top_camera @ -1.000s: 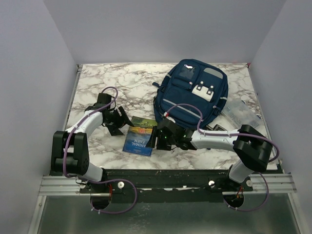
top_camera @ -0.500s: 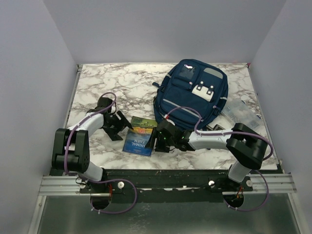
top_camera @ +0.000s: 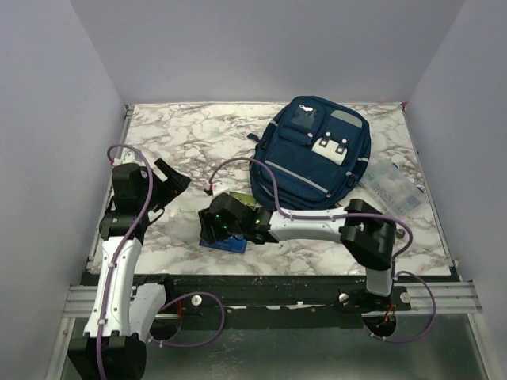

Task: Pack the student bag
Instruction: Move the book to the center of the board, then pick up the book from the center of the board.

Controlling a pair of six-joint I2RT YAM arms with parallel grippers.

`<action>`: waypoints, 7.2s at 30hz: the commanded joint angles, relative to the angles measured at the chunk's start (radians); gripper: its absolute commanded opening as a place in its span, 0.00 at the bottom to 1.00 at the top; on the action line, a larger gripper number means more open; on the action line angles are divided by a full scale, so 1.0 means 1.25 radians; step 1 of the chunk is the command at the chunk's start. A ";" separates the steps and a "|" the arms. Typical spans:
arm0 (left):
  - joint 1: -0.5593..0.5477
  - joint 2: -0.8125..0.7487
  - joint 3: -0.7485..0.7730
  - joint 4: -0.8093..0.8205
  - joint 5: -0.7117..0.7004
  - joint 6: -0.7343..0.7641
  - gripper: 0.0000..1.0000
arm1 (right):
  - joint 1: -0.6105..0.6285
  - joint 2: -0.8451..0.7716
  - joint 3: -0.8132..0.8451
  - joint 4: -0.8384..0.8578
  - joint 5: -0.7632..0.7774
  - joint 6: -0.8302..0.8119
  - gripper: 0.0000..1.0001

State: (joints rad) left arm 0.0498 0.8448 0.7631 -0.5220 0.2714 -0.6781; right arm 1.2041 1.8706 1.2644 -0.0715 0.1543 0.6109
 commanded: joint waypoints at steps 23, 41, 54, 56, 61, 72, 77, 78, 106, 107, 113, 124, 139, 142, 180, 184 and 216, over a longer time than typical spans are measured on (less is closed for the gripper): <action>-0.124 0.280 -0.047 0.025 0.082 -0.002 0.78 | -0.002 -0.084 -0.184 -0.012 -0.129 -0.020 0.51; -0.203 0.397 -0.120 0.099 -0.022 -0.264 0.86 | -0.052 -0.261 -0.306 0.010 0.000 0.154 0.69; -0.321 0.319 -0.208 0.200 0.095 -0.349 0.83 | -0.145 -0.274 -0.390 0.060 -0.042 0.203 0.72; -0.321 0.331 -0.208 0.205 0.093 -0.343 0.82 | -0.149 -0.262 -0.384 0.024 -0.014 0.188 0.71; -0.321 0.393 -0.195 0.244 0.128 -0.320 0.76 | -0.151 -0.231 -0.375 -0.012 0.042 0.125 0.71; -0.326 0.293 -0.230 0.342 0.209 -0.321 0.57 | -0.152 -0.156 -0.404 0.110 -0.088 0.150 0.67; -0.329 0.273 -0.227 0.349 0.225 -0.322 0.47 | -0.152 -0.168 -0.406 0.109 -0.092 0.155 0.67; -0.331 0.273 -0.228 0.349 0.224 -0.321 0.46 | -0.152 -0.170 -0.408 0.110 -0.092 0.156 0.67; -0.329 0.223 -0.229 0.316 0.248 -0.340 0.00 | -0.276 -0.545 -0.659 0.176 -0.153 0.441 0.91; -0.329 0.214 -0.230 0.314 0.255 -0.343 0.00 | -0.297 -0.543 -0.667 0.188 -0.175 0.440 0.91; -0.325 0.160 -0.237 0.286 0.274 -0.358 0.00 | -0.378 -0.463 -0.683 0.276 -0.282 0.418 0.91; -0.310 0.076 -0.240 0.268 0.305 -0.394 0.00 | -0.387 -0.273 -0.723 0.572 -0.491 0.508 0.87; -0.310 -0.013 -0.294 0.258 0.328 -0.371 0.00 | -0.374 -0.182 -0.727 0.895 -0.518 0.669 0.21; -0.310 -0.076 -0.284 0.208 0.292 -0.334 0.08 | -0.359 -0.225 -0.702 0.817 -0.517 0.631 0.08; -0.326 -0.064 -0.103 0.702 0.196 -0.411 0.96 | -0.480 -0.514 -0.441 0.800 -0.501 0.673 0.00; -0.349 -0.008 -0.102 0.798 0.211 -0.423 0.86 | -0.479 -0.519 -0.475 0.868 -0.468 0.706 0.00; -0.338 0.173 -0.061 0.985 0.791 -0.324 0.00 | -0.643 -0.571 -0.250 -0.056 -0.950 -0.047 0.83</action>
State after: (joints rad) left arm -0.3782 1.0962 0.6540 0.6323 1.1145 -1.1133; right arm 0.4351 1.1381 0.9054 -0.0784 -0.8280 0.6144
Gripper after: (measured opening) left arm 0.080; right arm 0.832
